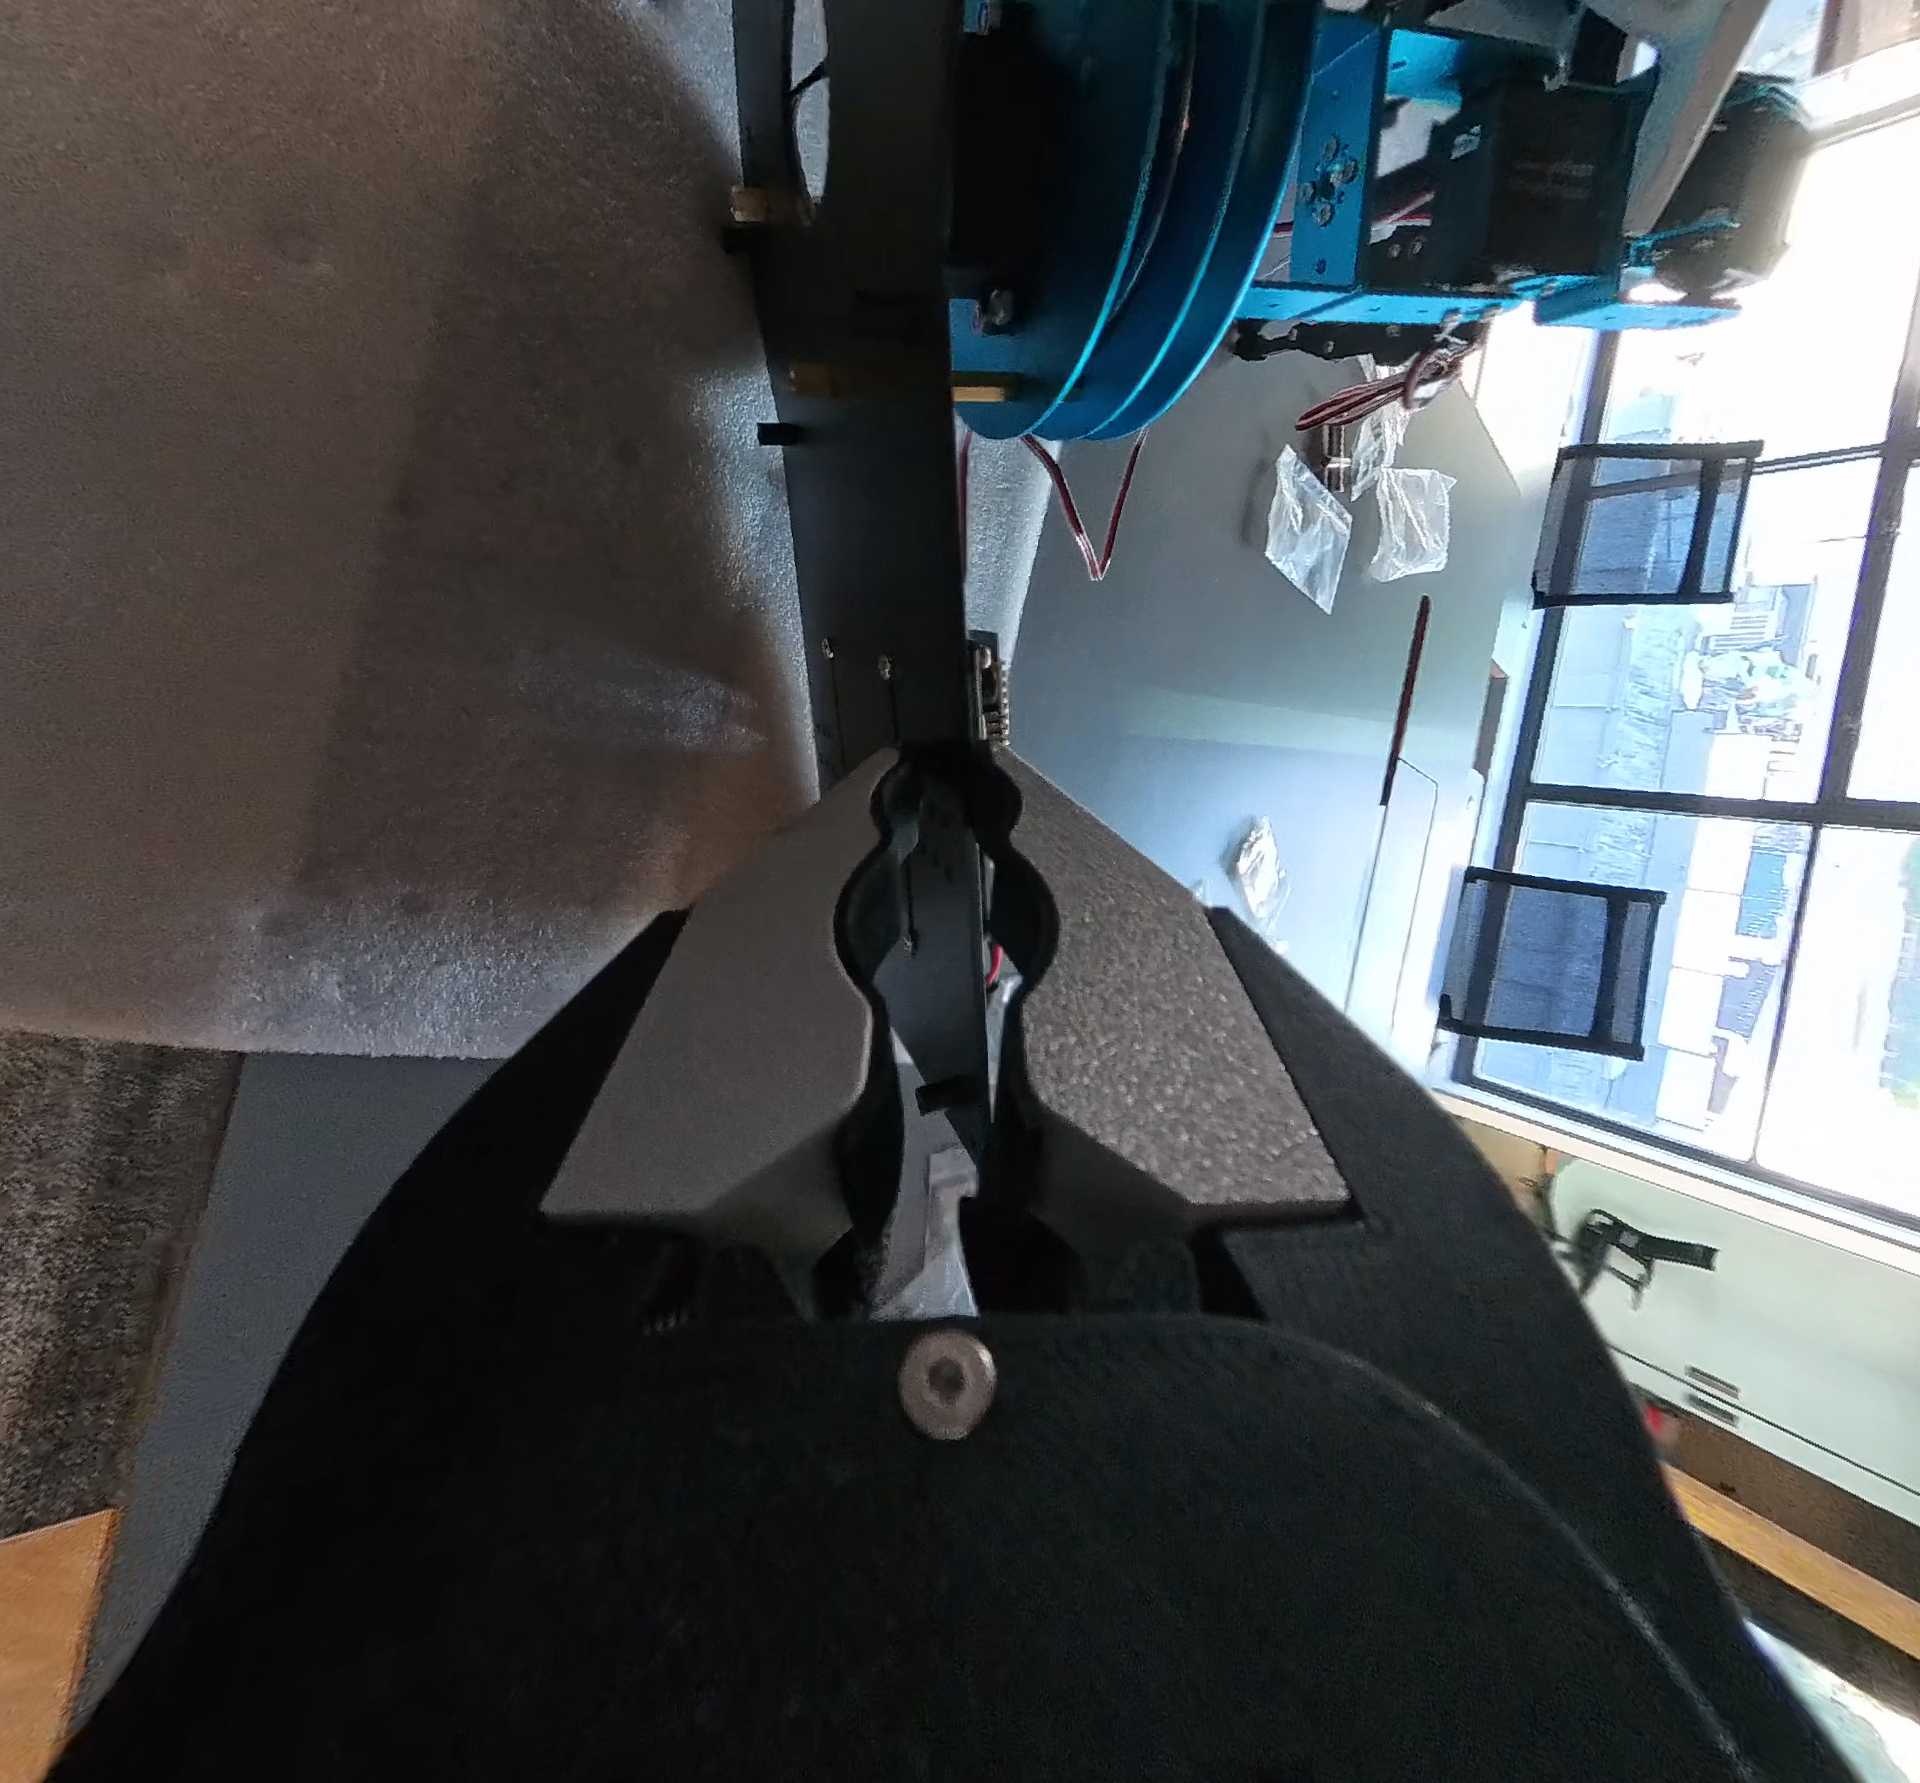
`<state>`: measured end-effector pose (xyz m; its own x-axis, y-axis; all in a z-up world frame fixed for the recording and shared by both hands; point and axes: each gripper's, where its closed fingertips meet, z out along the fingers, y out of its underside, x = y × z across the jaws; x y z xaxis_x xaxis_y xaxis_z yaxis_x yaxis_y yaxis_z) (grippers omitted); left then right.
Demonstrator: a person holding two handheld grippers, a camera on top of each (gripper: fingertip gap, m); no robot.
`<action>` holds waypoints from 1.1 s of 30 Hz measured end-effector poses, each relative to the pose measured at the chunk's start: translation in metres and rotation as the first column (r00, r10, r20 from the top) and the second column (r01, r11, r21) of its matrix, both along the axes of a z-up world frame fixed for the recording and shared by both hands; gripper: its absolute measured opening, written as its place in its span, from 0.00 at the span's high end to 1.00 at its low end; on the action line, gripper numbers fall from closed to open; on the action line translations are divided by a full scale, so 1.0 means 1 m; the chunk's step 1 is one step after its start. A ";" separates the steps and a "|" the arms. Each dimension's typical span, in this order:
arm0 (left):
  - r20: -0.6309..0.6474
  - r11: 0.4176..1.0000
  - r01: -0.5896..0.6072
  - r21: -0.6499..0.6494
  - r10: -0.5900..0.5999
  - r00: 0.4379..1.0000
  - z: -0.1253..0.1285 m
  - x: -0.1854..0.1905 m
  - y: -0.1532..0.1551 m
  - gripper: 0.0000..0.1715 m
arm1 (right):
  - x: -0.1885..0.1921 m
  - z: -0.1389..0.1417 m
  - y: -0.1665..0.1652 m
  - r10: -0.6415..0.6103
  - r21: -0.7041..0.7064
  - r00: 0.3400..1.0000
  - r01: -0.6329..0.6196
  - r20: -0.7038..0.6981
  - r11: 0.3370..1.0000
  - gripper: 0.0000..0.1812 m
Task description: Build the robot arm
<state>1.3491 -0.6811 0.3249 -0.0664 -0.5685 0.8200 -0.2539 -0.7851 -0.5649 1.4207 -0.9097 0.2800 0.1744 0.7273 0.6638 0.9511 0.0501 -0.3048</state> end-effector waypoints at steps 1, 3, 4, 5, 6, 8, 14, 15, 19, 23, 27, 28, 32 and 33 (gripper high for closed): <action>-0.004 1.000 0.000 -0.004 0.000 1.000 0.000 0.001 0.001 0.84 | 0.000 0.000 0.000 0.002 0.012 1.000 -0.002 0.012 1.000 0.96; -0.012 1.000 0.001 -0.007 -0.001 1.000 -0.001 0.001 0.003 0.84 | 0.000 0.000 0.002 -0.002 0.023 1.000 0.002 0.021 1.000 0.95; -0.009 1.000 -0.002 -0.014 0.002 1.000 -0.001 0.002 0.004 0.84 | 0.000 0.000 0.003 -0.009 0.022 1.000 0.009 0.018 1.000 0.95; -0.007 1.000 -0.004 -0.015 0.004 1.000 -0.001 0.003 0.006 0.84 | 0.000 0.000 0.005 -0.011 0.020 1.000 0.011 0.016 1.000 0.95; -0.009 1.000 -0.004 -0.013 0.004 1.000 -0.001 0.003 0.007 0.84 | 0.000 0.000 0.006 -0.009 0.021 1.000 0.009 0.019 1.000 0.95; -0.011 1.000 -0.005 -0.014 0.005 1.000 -0.001 0.004 0.010 0.84 | 0.000 0.000 0.008 -0.010 0.025 1.000 0.009 0.025 1.000 0.95; -0.028 1.000 -0.002 -0.025 0.002 1.000 -0.001 0.006 0.020 0.84 | 0.002 0.000 0.018 -0.008 0.018 0.999 0.007 0.037 1.000 0.95; -0.030 1.000 -0.007 -0.026 0.006 1.000 -0.001 0.006 0.022 0.84 | 0.002 0.000 0.020 -0.014 0.017 0.999 0.013 0.041 1.000 0.95; -0.025 1.000 0.004 0.014 -0.003 1.000 0.008 0.006 0.019 0.84 | 0.001 -0.002 0.019 -0.019 0.026 0.999 0.018 0.049 1.000 0.96; -0.029 0.997 0.024 0.077 -0.022 0.999 0.022 0.008 0.011 0.84 | -0.002 -0.006 0.014 -0.023 0.040 0.999 0.022 0.038 0.999 0.97; -0.036 0.990 0.038 0.133 -0.033 0.999 0.038 0.011 0.007 0.84 | -0.005 -0.012 0.015 -0.039 0.064 0.999 0.037 0.018 0.997 0.98; -0.038 0.988 0.041 0.149 -0.036 0.999 0.041 0.012 0.006 0.84 | -0.005 -0.014 0.016 -0.044 0.072 0.999 0.043 0.015 0.996 0.98; -0.053 0.981 0.039 0.190 -0.030 0.998 0.051 0.012 0.006 0.85 | -0.004 -0.019 0.022 -0.080 0.116 0.997 0.081 -0.014 0.990 0.98; -0.056 0.980 0.035 0.194 -0.024 0.998 0.052 0.012 0.007 0.85 | -0.003 -0.019 0.024 -0.093 0.132 0.995 0.095 -0.025 0.987 0.98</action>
